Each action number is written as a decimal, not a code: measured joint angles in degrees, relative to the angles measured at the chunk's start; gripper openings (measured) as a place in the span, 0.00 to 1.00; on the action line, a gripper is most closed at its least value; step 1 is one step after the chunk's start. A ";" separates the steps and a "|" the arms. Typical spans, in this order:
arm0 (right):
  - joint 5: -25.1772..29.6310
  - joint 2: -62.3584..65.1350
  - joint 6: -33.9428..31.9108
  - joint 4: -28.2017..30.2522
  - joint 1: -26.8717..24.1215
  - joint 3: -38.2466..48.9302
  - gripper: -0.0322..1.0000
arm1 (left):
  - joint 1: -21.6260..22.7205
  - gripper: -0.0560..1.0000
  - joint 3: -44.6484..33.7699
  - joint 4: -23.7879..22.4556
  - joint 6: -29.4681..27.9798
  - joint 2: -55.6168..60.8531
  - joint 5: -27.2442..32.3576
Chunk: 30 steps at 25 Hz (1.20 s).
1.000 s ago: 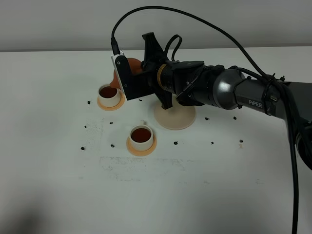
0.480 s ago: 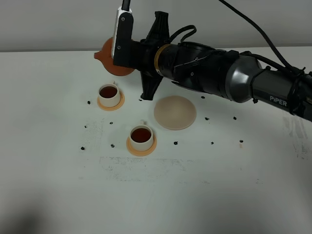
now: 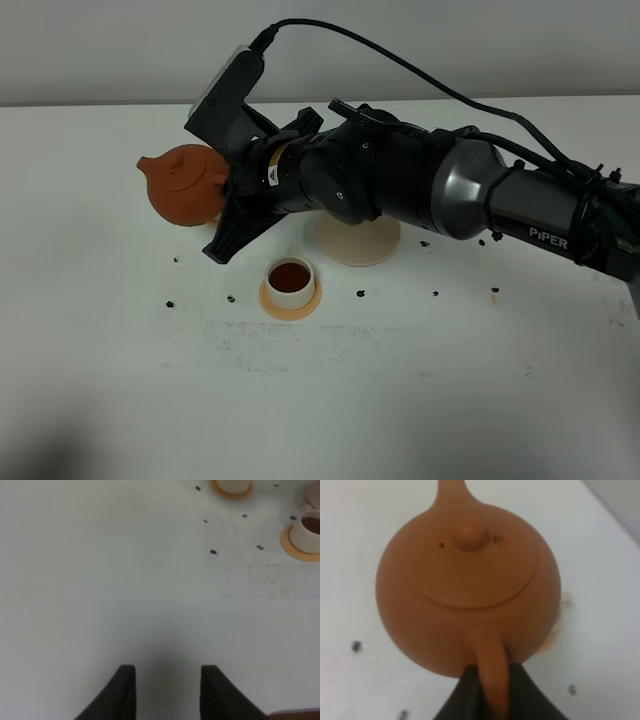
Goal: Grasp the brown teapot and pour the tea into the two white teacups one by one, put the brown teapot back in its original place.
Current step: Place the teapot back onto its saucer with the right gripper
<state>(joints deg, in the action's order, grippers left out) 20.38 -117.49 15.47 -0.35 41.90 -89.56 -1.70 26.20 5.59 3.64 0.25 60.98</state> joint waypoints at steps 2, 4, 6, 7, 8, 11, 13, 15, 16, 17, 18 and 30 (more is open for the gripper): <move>-0.29 -1.51 0.28 -2.38 0.00 0.00 0.11 | 0.00 0.34 0.00 0.00 -0.09 0.00 0.00; -1.11 -3.45 0.47 -3.22 0.00 0.00 0.11 | 0.00 0.34 0.00 0.00 -0.09 0.00 0.00; -2.11 -5.06 0.52 -3.63 0.00 0.00 0.11 | 0.00 0.34 0.00 0.00 -0.09 0.00 0.00; -2.73 -5.77 0.52 -3.81 0.00 0.00 0.11 | 0.00 0.34 0.00 0.00 -0.09 0.00 0.00; -3.29 -6.44 0.52 -3.83 0.00 0.00 0.11 | 0.00 0.34 0.00 0.00 -0.09 0.00 0.00; -4.37 -8.26 0.52 -4.28 0.00 0.00 0.11 | 0.00 0.34 0.00 0.00 -0.04 0.00 0.00; -4.44 -9.21 0.52 -5.00 0.00 0.00 0.11 | 0.00 0.34 0.00 0.00 -0.04 0.00 0.00; -4.48 -10.12 0.52 -6.08 0.00 0.00 0.11 | 0.00 0.34 0.00 0.00 -0.04 0.00 0.00; -4.50 -10.46 0.52 -6.25 0.00 0.00 0.11 | 0.00 0.34 0.00 0.00 -0.04 0.00 0.00; -4.57 -10.87 0.52 -6.56 0.00 0.00 0.11 | 0.00 0.34 0.00 0.00 -0.04 0.00 0.00; -4.82 -11.22 0.52 -6.95 0.00 0.00 0.11 | 0.00 0.34 0.00 0.00 -0.04 0.00 0.00; -2.86 -0.03 -0.85 -6.41 -1.94 4.91 0.11 | 0.00 0.34 0.00 0.00 -0.04 0.00 0.00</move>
<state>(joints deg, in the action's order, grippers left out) 17.53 -117.52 14.62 -6.76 39.96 -84.65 -1.70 26.20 5.59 3.60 0.25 60.98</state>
